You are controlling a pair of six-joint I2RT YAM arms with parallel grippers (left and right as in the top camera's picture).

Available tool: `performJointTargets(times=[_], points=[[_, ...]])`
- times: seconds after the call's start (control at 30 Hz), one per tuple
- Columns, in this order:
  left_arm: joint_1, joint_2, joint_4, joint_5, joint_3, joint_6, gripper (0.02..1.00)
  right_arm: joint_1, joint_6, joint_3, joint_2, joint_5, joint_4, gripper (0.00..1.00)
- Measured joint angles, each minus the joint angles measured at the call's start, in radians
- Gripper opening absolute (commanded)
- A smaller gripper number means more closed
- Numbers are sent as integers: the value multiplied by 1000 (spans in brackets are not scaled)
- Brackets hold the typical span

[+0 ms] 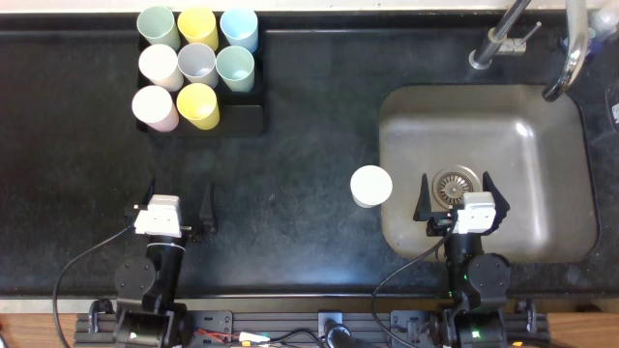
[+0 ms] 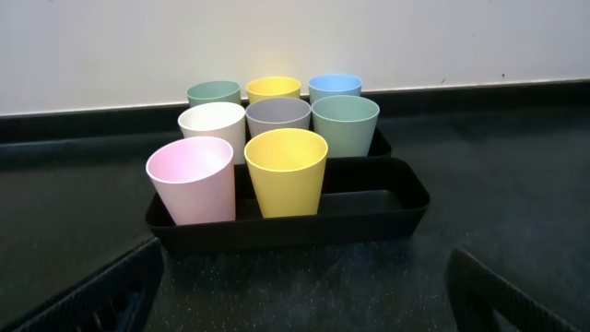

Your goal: Store Cups

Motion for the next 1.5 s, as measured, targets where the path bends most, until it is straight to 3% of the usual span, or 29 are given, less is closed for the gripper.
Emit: performJointTargets(times=[0.3, 0.5, 0.7, 0.87, 1.13, 1.5], points=[[0, 0, 0, 0, 0, 0, 1000, 0, 0, 25, 2, 0, -35, 998], [0, 0, 0, 0, 0, 0, 1000, 0, 0, 557, 164, -3, -562, 998], [0, 0, -1, 0, 0, 0, 998, 2, 34, 1116, 626, -84, -1060, 993], [0, 0, 0, 0, 0, 0, 998, 71, 46, 1326, 1052, -103, -1306, 996], [0, 0, 0, 0, 0, 0, 1000, 127, -27, 1346, 1419, -134, -1328, 996], [0, 0, 0, 0, 0, 0, 1000, 130, -187, 1346, 1580, -199, -1317, 998]])
